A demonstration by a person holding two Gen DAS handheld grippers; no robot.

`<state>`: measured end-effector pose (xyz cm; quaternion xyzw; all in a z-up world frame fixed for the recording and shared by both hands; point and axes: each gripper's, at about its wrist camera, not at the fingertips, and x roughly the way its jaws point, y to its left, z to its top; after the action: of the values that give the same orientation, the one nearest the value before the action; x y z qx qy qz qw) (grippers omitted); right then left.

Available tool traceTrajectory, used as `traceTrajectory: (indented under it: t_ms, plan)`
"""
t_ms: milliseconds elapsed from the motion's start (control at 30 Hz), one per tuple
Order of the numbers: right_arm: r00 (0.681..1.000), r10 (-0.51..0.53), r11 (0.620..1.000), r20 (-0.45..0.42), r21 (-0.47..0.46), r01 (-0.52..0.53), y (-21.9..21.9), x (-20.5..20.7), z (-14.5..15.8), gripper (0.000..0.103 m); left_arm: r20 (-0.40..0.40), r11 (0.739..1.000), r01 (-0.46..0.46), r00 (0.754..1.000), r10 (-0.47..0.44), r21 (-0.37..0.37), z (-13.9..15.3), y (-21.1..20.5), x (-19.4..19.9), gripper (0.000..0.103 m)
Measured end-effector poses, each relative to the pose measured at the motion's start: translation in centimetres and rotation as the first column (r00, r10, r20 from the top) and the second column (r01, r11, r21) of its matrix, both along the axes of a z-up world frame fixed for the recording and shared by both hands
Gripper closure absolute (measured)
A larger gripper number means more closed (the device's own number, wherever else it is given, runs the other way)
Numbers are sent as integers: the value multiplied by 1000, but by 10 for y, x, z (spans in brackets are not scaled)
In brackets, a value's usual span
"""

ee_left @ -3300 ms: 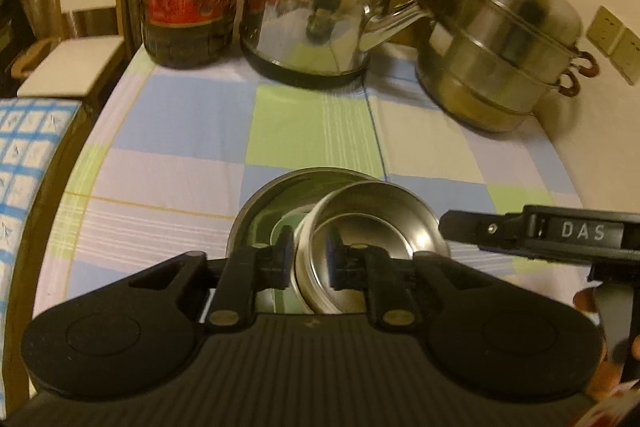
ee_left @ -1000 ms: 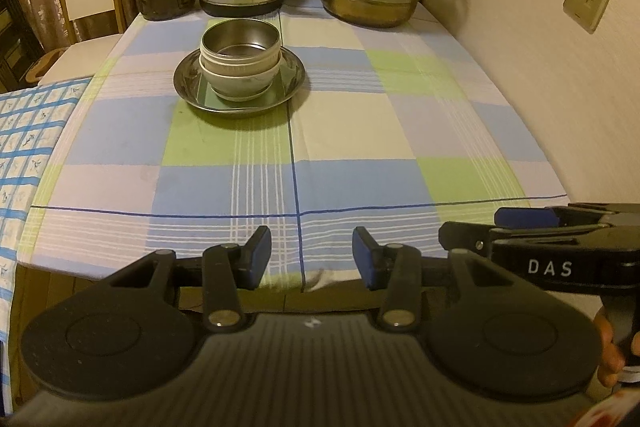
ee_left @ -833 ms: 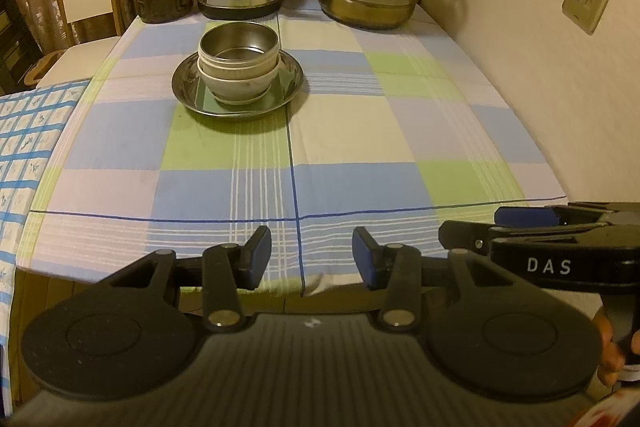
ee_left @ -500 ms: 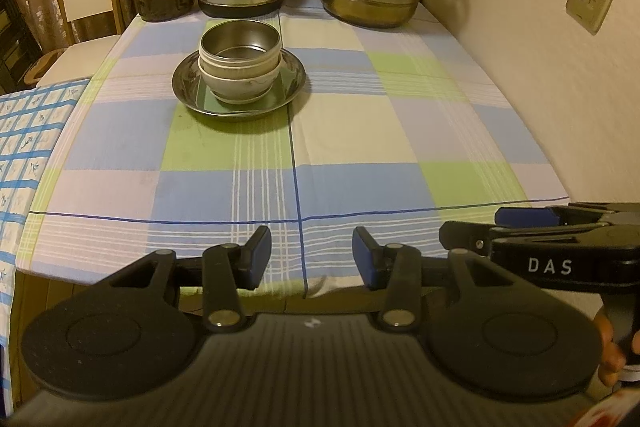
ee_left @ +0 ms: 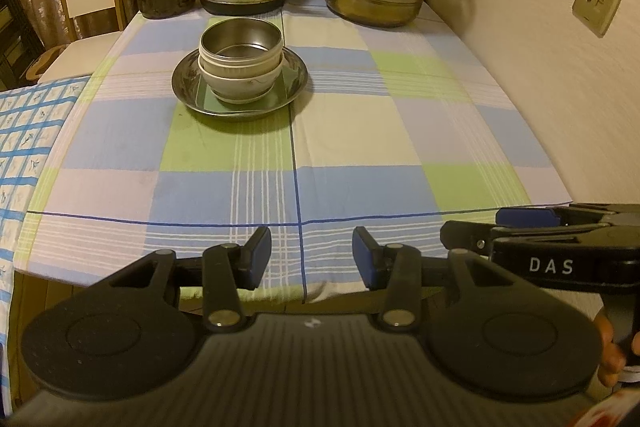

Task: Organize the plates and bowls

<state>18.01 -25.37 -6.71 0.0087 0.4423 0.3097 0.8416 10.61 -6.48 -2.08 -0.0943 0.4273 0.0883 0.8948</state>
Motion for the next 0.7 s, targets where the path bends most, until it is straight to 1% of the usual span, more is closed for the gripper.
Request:
traceTrajectory:
  t_ms: [700]
  plan:
    - [1000, 8, 1000, -5, -1, -8, 0, 7, 0, 36, -4, 1000, -2, 1000, 2, 1, 0, 1, 6, 61]
